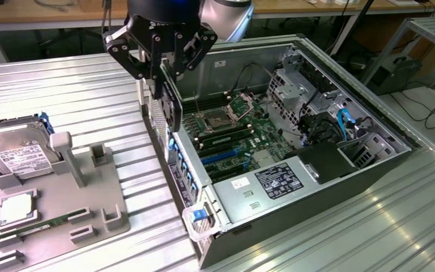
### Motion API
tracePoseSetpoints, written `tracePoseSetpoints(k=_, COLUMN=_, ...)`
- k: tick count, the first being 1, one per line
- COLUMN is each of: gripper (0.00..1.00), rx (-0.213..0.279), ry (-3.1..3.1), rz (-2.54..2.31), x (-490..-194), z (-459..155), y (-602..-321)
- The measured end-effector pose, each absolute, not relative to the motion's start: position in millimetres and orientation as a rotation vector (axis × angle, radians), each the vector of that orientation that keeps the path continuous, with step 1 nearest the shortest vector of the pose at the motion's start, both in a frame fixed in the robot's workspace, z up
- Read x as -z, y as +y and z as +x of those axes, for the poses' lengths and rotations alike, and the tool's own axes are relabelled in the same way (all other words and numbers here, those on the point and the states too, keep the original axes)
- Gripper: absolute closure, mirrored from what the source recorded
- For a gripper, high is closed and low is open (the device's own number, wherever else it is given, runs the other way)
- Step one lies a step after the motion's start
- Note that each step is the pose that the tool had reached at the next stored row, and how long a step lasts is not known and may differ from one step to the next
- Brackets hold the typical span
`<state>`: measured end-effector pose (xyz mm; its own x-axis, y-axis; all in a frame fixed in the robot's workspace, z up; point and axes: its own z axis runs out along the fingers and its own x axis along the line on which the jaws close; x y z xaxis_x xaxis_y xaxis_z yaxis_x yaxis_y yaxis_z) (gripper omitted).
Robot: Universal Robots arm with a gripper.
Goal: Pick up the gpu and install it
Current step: 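Pick up the gpu and move the gpu toward the slot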
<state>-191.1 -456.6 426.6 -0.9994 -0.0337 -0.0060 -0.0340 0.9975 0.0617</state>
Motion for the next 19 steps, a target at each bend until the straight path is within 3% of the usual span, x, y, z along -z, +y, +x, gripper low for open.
tracePoseSetpoints(k=19, gripper=0.73, rx=-0.097, ry=3.135, rz=-0.053, x=-427, z=-165, y=-457)
